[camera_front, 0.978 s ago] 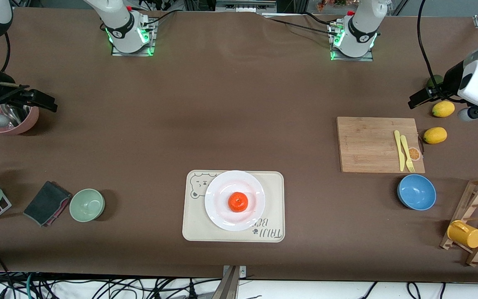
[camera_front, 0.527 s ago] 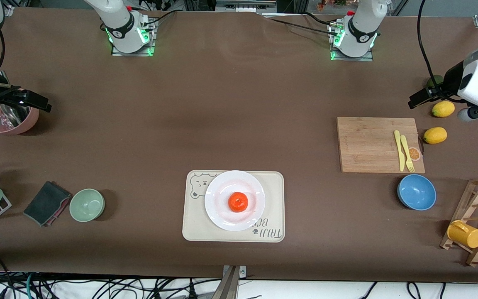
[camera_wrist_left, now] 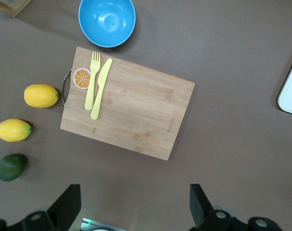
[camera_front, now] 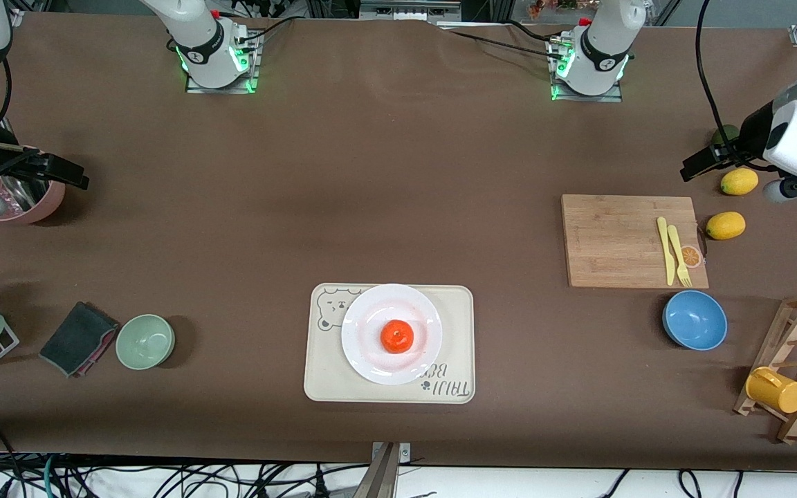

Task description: Place orange and plate with both arms

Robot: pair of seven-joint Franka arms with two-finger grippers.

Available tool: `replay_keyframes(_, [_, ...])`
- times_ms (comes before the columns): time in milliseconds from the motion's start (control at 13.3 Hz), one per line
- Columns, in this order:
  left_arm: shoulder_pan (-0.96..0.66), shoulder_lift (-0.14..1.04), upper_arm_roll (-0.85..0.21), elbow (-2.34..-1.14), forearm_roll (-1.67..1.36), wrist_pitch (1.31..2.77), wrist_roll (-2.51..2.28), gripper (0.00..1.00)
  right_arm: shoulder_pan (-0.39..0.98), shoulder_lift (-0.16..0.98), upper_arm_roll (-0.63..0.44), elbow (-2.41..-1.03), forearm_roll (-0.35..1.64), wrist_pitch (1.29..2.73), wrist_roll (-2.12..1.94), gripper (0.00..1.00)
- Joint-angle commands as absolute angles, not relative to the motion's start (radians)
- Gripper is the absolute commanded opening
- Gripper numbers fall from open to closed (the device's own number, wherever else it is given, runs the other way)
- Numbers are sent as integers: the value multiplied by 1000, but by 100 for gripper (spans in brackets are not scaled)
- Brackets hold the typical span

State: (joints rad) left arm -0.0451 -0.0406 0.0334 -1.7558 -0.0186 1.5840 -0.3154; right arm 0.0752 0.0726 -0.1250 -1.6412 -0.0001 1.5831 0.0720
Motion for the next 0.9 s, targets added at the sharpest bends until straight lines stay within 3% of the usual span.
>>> replay_keyframes(0, [-38, -43, 32, -1749, -54, 1574, -291, 99, 5, 74, -68, -1626, 6, 1574, 57, 100])
replay_keyframes(828, [-38, -41, 32, -1749, -54, 1580, -293, 99, -25, 78, -41, -1626, 6, 1572, 43, 100])
